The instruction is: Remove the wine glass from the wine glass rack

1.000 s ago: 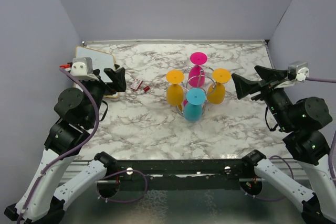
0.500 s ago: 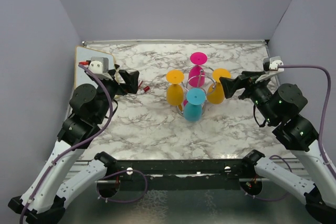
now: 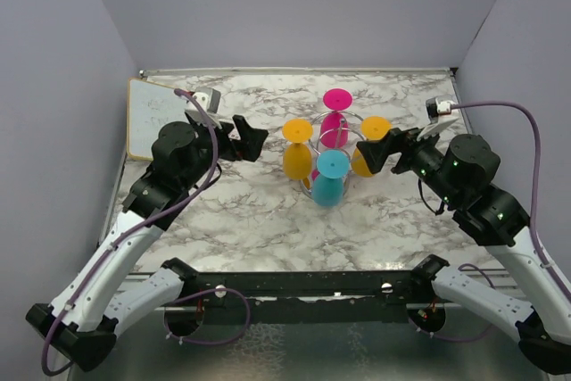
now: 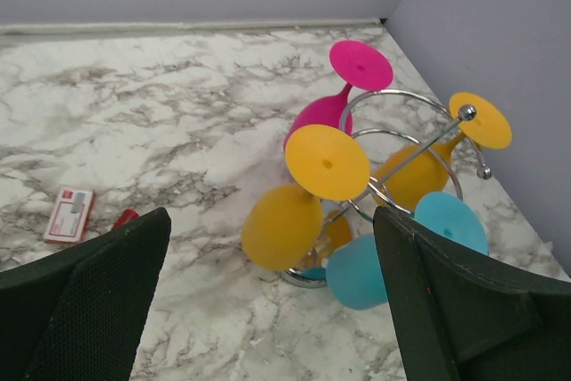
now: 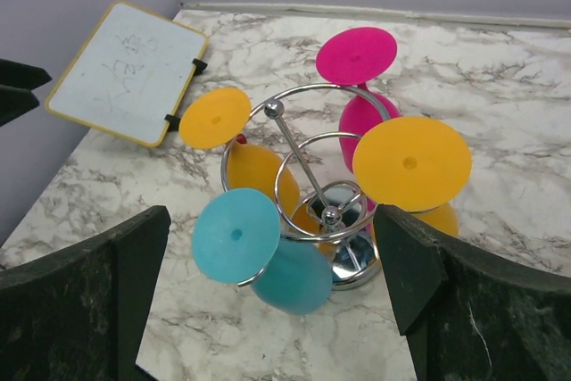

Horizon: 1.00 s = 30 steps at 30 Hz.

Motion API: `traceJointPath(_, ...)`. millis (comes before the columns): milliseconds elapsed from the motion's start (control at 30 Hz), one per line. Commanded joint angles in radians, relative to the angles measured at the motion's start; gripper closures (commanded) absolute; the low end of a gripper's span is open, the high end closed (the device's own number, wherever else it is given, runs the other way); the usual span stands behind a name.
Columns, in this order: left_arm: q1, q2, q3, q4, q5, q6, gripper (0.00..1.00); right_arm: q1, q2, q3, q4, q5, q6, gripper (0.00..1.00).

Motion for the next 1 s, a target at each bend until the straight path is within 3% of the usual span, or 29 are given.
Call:
traceJointPath(0, -0.002, 0.078, 0.023, -0.031, 0.146, -0.111, 0.01, 0.007, 0.005, -0.005, -0.022, -0.046, 0.04, 0.0)
traceJointPath(167, -0.002, 0.163, 0.047, -0.074, 0.195, -0.345, 0.06, 0.008, -0.006, -0.018, -0.006, -0.046, 0.044, 0.0)
traceJointPath(467, -0.002, 0.249, 0.076, -0.064, 0.183, -0.535, 0.17, 0.009, -0.063, -0.035, 0.021, -0.021, 0.042, 0.02)
traceJointPath(667, 0.008, 0.276, 0.021, 0.038, 0.188, -0.717, 0.25, 0.008, -0.129, -0.068, 0.053, -0.007, 0.057, 0.02)
traceJointPath(767, 0.016, 0.313, 0.006, 0.081, 0.222, -0.757, 0.3, 0.009, -0.155, -0.072, 0.054, 0.004, 0.062, 0.02)
traceJointPath(967, 0.025, 0.384, 0.014, 0.125, 0.288, -0.762, 0.31, 0.008, -0.199, -0.089, 0.074, 0.011, 0.06, 0.02)
